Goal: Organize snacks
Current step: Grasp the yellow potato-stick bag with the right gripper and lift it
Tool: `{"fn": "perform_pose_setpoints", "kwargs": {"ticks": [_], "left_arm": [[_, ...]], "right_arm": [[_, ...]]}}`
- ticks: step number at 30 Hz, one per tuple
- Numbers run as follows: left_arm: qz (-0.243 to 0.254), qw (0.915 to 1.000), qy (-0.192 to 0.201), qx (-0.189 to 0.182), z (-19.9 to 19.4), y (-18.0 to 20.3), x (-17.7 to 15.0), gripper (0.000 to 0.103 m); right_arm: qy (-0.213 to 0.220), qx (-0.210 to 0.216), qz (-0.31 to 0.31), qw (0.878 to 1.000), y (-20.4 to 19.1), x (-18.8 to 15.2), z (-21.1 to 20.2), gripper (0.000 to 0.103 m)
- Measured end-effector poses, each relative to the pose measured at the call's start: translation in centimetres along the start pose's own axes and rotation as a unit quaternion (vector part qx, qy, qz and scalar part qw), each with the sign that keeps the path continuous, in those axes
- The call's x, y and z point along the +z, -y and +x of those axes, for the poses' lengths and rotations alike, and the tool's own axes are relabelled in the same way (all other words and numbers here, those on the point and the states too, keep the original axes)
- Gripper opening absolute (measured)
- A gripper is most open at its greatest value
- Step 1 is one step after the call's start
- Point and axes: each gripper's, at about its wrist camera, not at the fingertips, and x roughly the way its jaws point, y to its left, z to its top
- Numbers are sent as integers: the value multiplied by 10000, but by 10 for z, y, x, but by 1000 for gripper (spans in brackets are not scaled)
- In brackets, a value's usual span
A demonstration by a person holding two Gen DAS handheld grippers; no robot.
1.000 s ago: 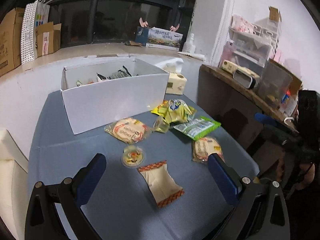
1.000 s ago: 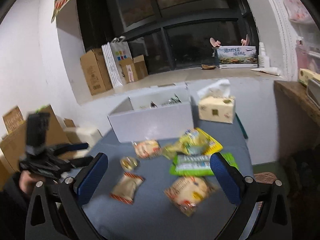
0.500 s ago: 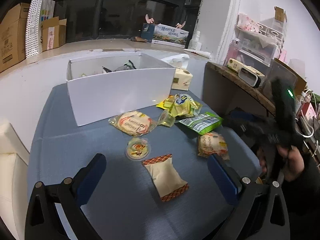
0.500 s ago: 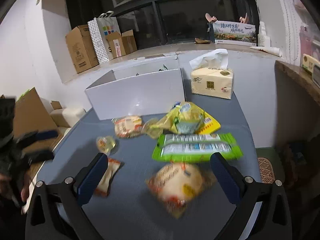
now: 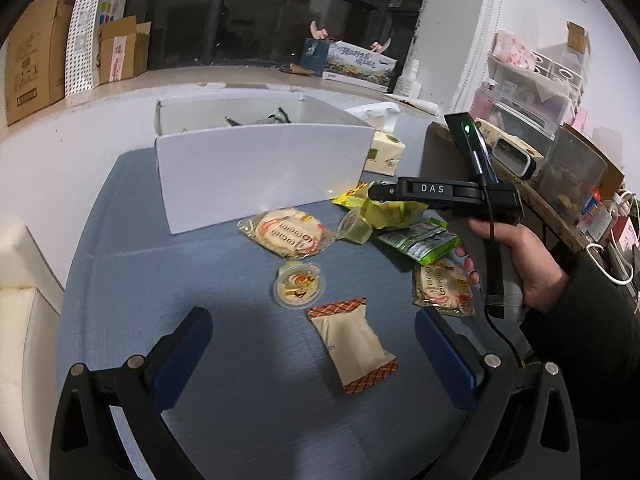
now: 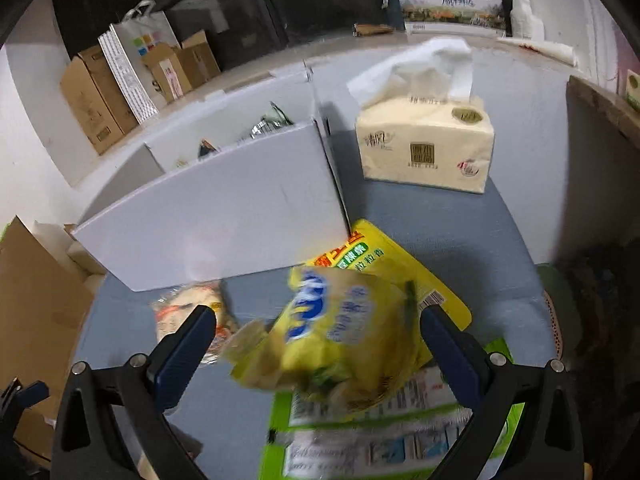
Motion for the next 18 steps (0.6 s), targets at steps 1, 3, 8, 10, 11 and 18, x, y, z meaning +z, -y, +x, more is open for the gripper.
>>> {"fn": "perform_pose_setpoints", "kwargs": {"ticks": [1,3,8,10,11,18], "left_arm": [[-33,10000,4,12,0,-2,-1,103],[-92,10000,-19,17,2,-4,-1,103],[-67,9999,-78,43,8,-4,0,103],[-48,9999,-100,6,12,-3,1,103],[-35,9999,-126,-38,16,-2,2,103],[23,9988,-478,126,60,1,17,103]], "right_arm": [[-78,33,64,9999,3,0,4,93],[-95,32,108,9999,6,-3,6,74],[209,334,106,9992,5,-6,-17,61],[462,499,39,9977,0,-7,-37,61],[552,559,34,9969,-2,-7,-46,61],[1270,978,-98,9870,-19,-32,-125,61]]}}
